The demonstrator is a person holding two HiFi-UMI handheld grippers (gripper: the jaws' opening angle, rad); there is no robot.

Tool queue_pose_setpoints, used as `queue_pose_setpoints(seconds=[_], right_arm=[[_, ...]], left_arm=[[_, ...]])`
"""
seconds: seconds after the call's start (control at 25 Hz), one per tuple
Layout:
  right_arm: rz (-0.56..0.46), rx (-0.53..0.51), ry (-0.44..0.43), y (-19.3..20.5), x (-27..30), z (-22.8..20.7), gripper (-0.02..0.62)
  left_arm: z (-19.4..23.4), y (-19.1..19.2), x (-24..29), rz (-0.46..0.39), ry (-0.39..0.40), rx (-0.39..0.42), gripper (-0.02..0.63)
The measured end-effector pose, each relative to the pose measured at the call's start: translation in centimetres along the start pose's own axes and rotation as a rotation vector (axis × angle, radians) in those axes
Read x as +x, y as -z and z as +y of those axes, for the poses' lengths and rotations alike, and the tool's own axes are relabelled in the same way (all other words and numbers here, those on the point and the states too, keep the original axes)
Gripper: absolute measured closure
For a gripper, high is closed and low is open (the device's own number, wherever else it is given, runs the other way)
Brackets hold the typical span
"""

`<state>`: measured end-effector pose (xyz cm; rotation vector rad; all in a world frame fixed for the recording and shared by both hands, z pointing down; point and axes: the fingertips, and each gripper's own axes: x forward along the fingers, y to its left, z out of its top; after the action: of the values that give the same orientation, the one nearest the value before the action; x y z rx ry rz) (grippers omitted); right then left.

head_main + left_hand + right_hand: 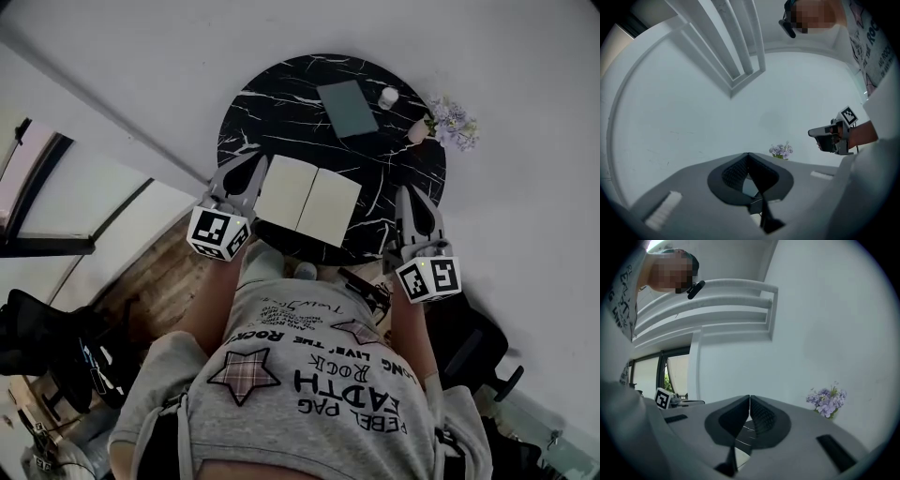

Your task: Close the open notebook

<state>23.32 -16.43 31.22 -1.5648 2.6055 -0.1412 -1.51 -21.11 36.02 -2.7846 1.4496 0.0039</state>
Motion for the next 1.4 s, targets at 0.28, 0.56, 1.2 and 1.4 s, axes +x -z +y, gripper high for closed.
queue_pose_setpoints(seconds=[0.28, 0.56, 1.2, 1.4], right_arm=[[0.011, 0.010, 0.054, 0.8, 2.0, -0.5, 0.583], [0.023, 0.008, 0.142, 0.9, 3.8, -0.4, 0.583], [-0.008, -0.030, 0.404, 0.0, 4.5, 0.0, 0.583], [-0.001, -0.020, 0.421, 0.9, 4.3, 0.9, 0.583]], left_arm=[[1.8, 0.8, 2.0, 0.028, 0.076, -0.015, 0.600], [4.5, 1.1, 3.4, 0.054, 0.164, -0.008, 0.600], [7.3, 1.8, 5.3, 0.056, 0.397, -0.063, 0.600], [7.1, 1.9, 4.7, 0.061, 0.431, -0.068, 0.600]])
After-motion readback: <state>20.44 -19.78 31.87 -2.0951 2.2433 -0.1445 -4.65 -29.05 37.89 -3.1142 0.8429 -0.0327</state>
